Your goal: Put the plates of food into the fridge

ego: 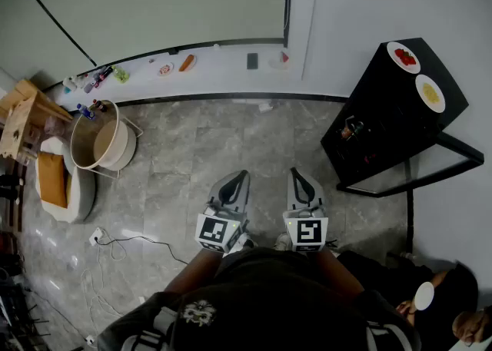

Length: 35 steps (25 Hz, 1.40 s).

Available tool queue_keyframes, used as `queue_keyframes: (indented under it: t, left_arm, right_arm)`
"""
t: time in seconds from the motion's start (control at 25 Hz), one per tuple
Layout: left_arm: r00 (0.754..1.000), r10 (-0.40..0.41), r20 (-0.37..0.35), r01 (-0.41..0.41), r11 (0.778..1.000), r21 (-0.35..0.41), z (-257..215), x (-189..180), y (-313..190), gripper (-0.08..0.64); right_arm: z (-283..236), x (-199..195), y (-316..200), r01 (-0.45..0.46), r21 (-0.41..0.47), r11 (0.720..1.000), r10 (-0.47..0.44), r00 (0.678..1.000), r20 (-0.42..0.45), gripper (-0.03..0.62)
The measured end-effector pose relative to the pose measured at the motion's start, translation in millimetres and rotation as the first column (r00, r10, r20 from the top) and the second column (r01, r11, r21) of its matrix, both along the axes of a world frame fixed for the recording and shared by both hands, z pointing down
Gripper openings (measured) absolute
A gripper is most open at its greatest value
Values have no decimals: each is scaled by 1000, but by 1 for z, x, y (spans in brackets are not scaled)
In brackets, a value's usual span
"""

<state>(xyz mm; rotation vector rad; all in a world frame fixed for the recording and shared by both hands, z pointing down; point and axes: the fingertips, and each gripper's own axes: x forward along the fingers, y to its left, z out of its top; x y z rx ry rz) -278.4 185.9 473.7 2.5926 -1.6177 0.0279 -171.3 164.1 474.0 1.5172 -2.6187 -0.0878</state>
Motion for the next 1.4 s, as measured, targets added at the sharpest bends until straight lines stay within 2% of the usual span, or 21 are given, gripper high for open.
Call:
queue_keyframes:
  t: [0.16, 0.4, 0.56, 0.68, 0.84, 1.12, 1.4]
  left_arm:
    - [1000, 6, 22, -6, 1000, -2, 6, 2, 5, 21]
    - [999, -26, -33, 25, 999, -34, 10, -6, 8, 21]
    - [998, -15, 60, 15, 1000, -1, 7, 0, 14, 23]
    - [999, 19, 44, -20, 1000, 13, -1, 14, 13, 23]
    - [1000, 24, 2, -24, 1000, 15, -11, 31, 8, 23]
    - [1000, 17, 21, -17, 1000, 6, -11, 33, 2, 23]
    - [999, 42, 28, -42, 999, -4, -1, 32, -22, 23]
  right_arm:
    - [3, 3, 2, -13, -23, 1000, 13, 1000, 10, 25]
    - [0, -2, 8, 27, -20, 999, -26, 999, 43, 25]
    - [-1, 4, 11, 36, -14, 999, -35, 998, 56, 25]
    - [-2, 13, 12, 40, -4, 999, -39, 997, 67, 25]
    - [-3, 26, 13, 35, 18, 999, -37, 995, 97, 25]
    - [-5, 42, 10, 13, 24, 1000, -15, 997, 78, 25]
    - [-2, 41, -14, -16, 16, 1000, 15, 998, 61, 25]
